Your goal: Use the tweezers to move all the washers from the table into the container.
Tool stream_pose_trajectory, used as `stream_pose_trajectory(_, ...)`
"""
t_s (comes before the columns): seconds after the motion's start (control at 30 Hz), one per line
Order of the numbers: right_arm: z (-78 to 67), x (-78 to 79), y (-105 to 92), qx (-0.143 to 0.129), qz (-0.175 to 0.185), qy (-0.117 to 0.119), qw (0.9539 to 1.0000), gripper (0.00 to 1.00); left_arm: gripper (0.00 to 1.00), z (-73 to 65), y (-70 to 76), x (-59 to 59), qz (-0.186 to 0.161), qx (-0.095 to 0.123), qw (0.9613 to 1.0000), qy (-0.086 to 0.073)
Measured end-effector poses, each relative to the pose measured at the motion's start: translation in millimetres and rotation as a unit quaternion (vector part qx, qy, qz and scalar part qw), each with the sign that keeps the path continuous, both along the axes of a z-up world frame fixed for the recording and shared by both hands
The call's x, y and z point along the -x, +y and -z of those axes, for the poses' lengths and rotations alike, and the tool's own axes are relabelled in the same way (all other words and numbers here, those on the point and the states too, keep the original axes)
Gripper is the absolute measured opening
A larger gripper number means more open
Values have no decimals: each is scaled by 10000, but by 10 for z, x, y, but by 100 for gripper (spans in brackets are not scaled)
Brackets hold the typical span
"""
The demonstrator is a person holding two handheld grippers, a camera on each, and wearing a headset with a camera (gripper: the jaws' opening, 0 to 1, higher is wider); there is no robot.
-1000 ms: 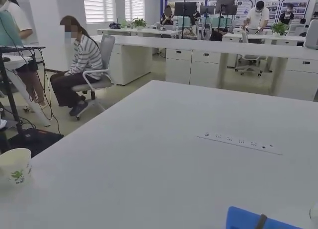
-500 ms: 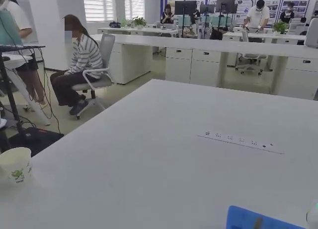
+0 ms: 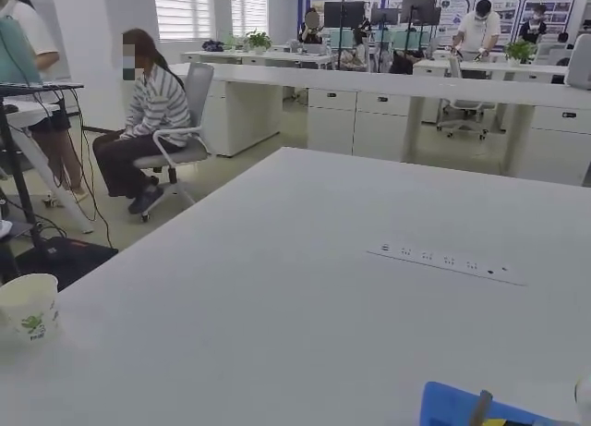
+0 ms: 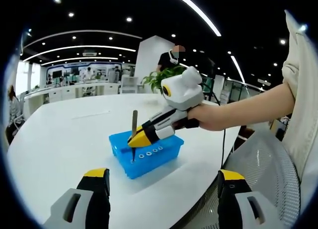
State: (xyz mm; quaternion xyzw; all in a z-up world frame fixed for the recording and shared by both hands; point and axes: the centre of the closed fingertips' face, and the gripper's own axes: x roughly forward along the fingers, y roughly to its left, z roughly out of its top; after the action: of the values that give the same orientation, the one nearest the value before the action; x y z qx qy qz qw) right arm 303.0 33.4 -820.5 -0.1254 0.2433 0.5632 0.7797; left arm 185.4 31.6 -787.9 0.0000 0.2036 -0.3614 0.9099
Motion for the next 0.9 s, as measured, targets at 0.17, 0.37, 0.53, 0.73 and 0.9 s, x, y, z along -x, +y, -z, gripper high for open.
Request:
stream_pose_trajectory(0.17,11,-66,-17,47,47,-49,10000,3,91,-1,2,-1,-8,11,10000,8)
stream_pose_trajectory(0.37,22,-124,0,40,81,-34,10000,3,91,3,1,0,-2,-2,10000,9)
stream_pose_trajectory(0.53,102,-128,13,110,95,70,9999,3,91,5,7,-5,-23,-25,10000,-8)
stream_pose_trajectory(0.73,89,-118,23,99,70,60,9999,3,92,4,18,-15,-57,-26,10000,-6)
stream_pose_trajectory(0.9,70,-116,4,83,112,31,9999,4,92,6,22,-17,-69,-42,10000,-11)
